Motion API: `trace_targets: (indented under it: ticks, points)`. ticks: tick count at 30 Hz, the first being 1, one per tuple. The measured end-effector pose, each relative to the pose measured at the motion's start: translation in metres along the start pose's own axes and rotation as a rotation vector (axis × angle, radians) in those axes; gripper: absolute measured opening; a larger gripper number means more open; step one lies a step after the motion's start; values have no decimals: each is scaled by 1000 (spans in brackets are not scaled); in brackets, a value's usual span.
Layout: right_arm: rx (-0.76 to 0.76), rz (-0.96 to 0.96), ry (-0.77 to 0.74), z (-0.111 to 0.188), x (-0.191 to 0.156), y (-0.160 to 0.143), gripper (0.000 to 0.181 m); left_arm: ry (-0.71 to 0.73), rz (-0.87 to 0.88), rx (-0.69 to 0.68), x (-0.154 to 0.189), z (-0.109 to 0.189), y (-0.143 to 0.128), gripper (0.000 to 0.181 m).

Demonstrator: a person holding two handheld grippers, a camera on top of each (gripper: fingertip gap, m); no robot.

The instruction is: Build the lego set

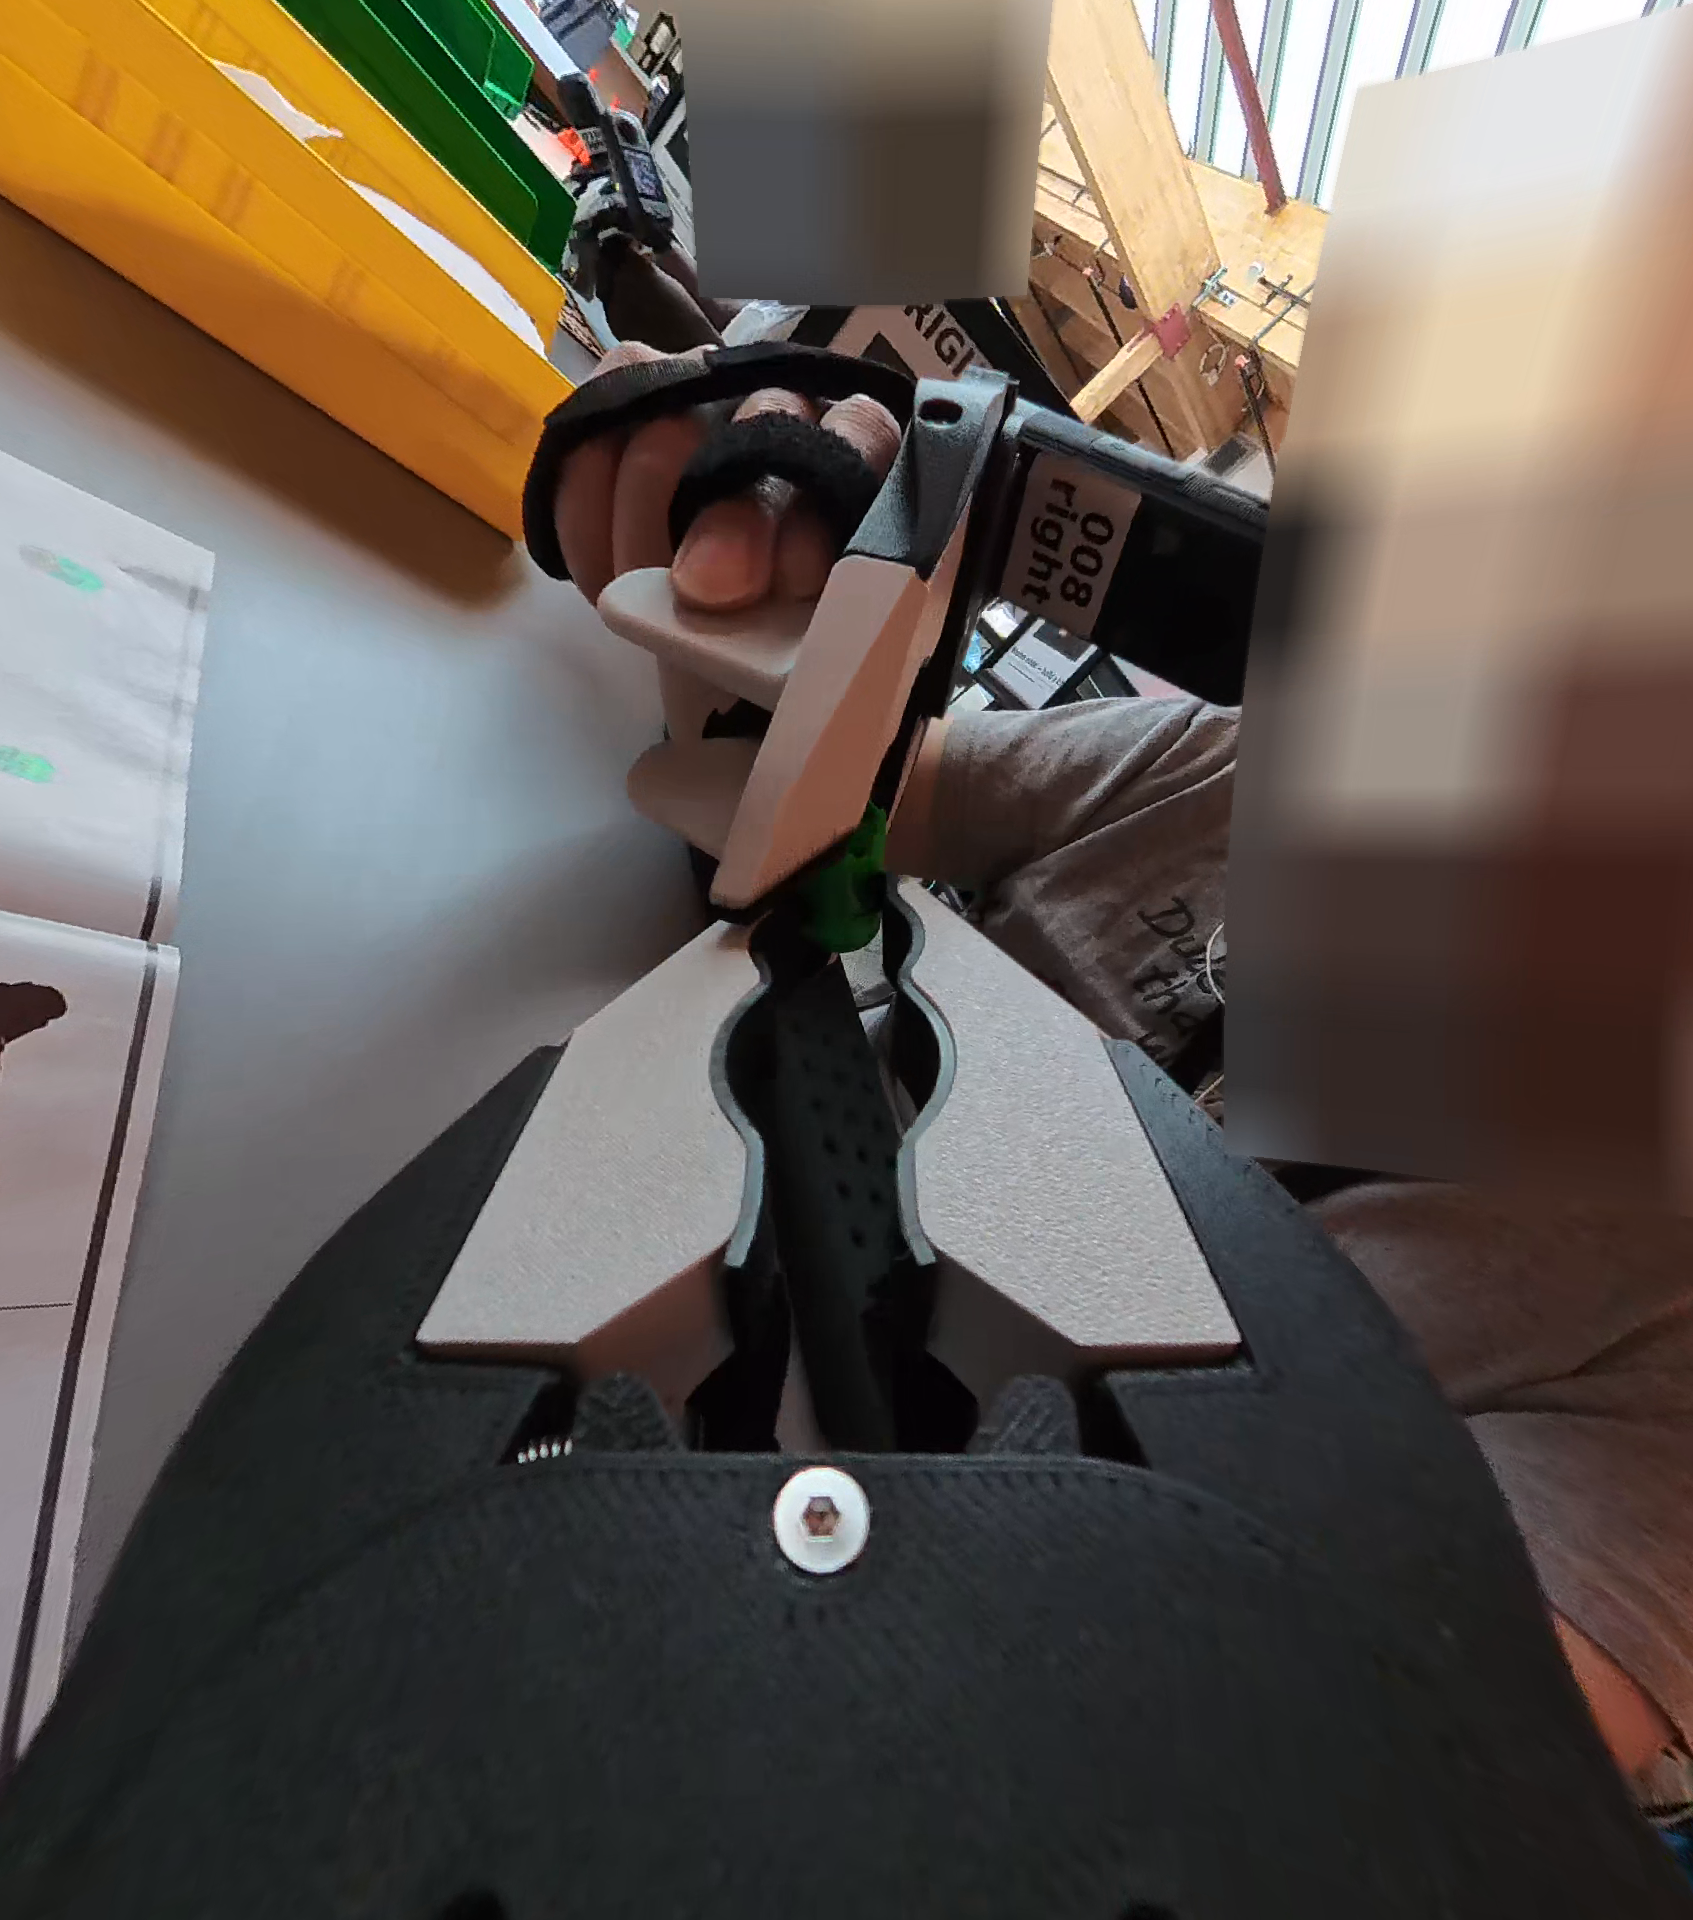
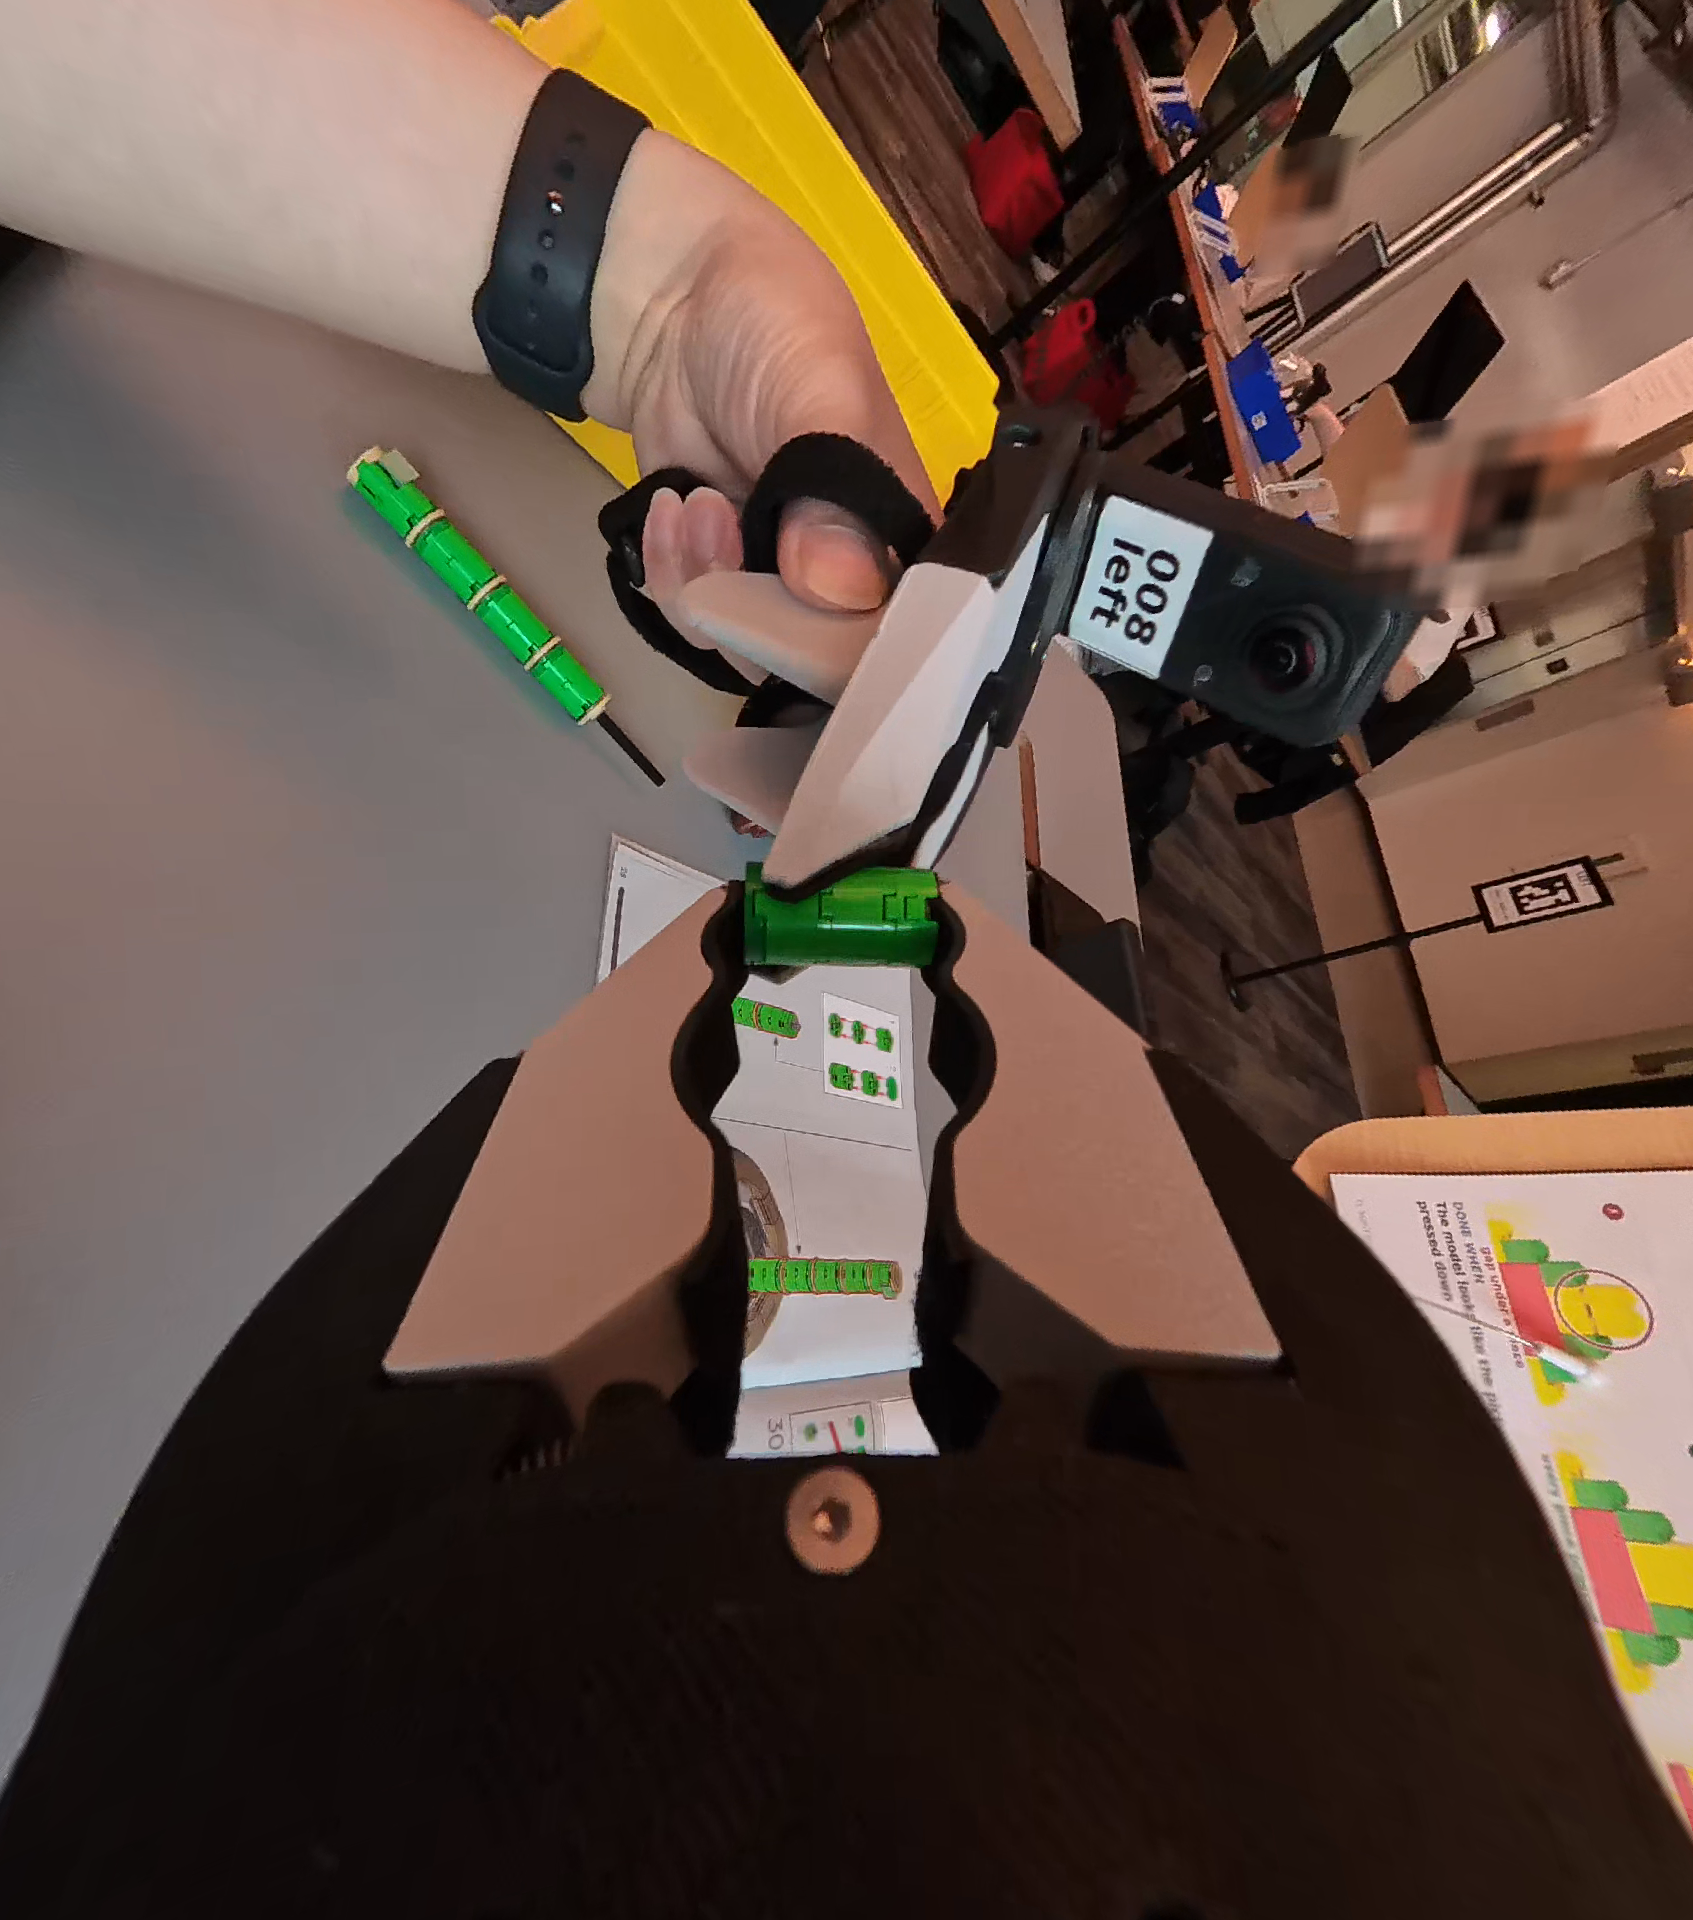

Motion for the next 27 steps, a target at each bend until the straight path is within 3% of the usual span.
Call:
trace_targets:
  ticks: [27]
  points:
    - [-42,32,-41,-8,-1,-5,33,43,28,-9,-8,1,-2,14]
Point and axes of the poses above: each gripper's, where its closed fingertips meet, z back along the fingers, y out of its top, x = y × z across the jaws, the point moved 3 cm from there along z, back along the fingers, and after that the axes turned 5 degrees about -z, right-handed, at the moved point
